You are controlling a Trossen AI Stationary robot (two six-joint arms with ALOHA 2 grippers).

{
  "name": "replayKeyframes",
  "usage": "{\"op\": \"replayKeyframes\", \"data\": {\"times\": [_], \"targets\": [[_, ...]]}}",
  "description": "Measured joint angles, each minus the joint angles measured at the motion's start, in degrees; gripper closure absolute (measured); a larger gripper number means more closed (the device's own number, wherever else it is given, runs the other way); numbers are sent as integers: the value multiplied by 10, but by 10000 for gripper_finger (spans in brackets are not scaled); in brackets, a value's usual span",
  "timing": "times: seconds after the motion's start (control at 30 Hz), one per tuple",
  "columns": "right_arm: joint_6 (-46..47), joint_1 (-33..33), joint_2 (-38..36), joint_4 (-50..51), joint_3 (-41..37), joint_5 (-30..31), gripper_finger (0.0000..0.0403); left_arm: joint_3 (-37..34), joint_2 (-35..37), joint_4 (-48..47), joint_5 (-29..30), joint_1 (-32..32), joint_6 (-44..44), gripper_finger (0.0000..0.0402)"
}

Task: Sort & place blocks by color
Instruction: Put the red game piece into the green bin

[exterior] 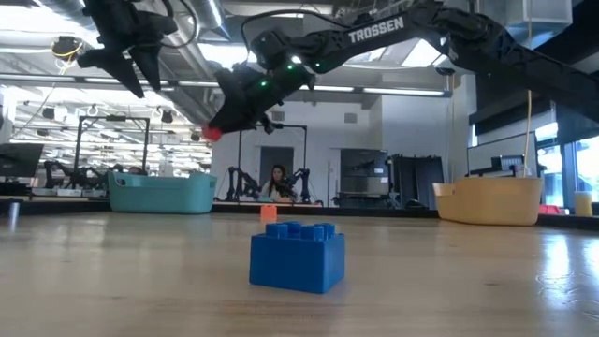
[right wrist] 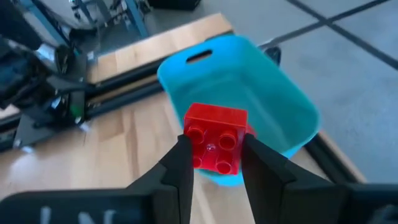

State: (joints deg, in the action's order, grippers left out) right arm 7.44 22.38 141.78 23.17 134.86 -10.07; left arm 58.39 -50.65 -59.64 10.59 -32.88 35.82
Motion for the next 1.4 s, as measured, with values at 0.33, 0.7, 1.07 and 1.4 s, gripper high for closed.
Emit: {"op": "replayKeyframes", "data": {"times": [0.33,0.7,1.07,1.4], "targets": [[13,2,22,-73,-9,-3,296,0,50,6,14,0,15,224],[12,0,65,-95,-9,10,296,0,50,6,20,0,13,224],[11,0,76,-99,-9,-1,295,0,50,6,19,0,11,224],[13,2,76,-98,-9,-1,288,0,50,6,18,0,11,224]]}}
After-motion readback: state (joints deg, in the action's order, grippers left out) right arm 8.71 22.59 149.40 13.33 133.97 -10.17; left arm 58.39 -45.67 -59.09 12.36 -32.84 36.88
